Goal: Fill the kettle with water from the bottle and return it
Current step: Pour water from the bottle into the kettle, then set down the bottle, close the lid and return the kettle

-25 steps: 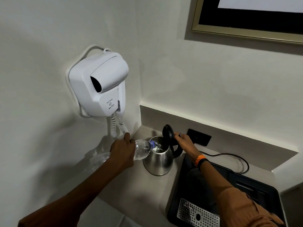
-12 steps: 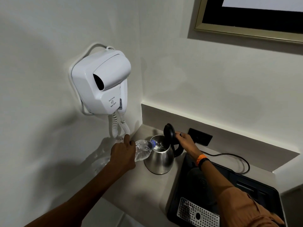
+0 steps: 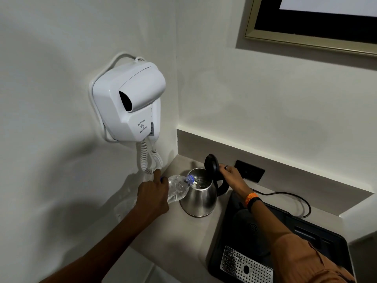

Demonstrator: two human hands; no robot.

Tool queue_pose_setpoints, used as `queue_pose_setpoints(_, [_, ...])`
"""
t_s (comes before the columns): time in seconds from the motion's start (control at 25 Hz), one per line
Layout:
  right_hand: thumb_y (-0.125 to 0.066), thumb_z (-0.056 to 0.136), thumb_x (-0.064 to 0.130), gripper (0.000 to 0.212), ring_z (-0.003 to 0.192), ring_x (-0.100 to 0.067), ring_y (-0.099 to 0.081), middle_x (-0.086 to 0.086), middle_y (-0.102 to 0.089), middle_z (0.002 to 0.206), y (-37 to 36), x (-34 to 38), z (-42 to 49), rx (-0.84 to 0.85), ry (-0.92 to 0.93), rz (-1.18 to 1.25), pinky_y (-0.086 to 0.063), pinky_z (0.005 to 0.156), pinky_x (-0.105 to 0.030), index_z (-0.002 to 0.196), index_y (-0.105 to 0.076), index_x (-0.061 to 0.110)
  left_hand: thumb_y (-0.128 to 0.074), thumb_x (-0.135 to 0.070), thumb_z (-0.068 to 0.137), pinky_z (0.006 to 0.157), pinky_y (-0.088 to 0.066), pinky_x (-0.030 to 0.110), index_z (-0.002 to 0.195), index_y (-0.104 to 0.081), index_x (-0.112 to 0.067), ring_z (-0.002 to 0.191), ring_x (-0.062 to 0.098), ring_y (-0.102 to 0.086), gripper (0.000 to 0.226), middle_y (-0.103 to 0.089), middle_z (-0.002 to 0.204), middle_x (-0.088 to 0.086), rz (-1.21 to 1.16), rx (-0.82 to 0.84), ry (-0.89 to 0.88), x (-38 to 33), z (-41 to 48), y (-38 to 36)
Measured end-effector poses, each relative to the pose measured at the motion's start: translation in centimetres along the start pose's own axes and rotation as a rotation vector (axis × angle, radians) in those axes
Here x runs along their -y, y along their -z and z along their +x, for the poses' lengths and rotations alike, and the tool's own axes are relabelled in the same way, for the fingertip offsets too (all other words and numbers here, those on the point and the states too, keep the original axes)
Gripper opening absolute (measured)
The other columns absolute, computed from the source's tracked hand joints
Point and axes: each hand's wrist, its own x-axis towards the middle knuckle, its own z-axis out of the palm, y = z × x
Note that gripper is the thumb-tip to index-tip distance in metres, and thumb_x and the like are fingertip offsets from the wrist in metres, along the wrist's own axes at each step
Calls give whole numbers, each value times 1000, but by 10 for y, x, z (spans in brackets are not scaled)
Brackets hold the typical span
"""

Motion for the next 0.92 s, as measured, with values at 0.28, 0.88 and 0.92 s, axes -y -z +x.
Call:
queue_pose_setpoints(0.28, [-50,101,35,32,86,-5,-76,6,-81,88,2,-5,2,14,4,-9,-54,68,-13,92,-79,25,-84,-35,57,61,-57,34,114,-64,-9,58,33,-69,66,-55,123,15,-298,-94,77,-1,-10,-40])
queue_pose_setpoints(0.88, [-49,103,32,33,86,-4,-76,4,-81,87,1,1,-2,20,7,25,-56,55,-12,91,-80,30,-100,-40,43,77,-51,29,126,-51,-13,100,26,-66,100,-50,121,5,-1205,-321,446,-44,-27,-115])
queue_pose_setpoints(0.92, [-49,103,32,34,85,-3,-76,5,-81,85,1,2,-3,18,8,18,-55,56,-10,89,-80,31,-99,-43,42,81,-50,29,128,-52,-14,103,20,-63,102,-49,124,3,-1241,-326,446,-41,-28,-113])
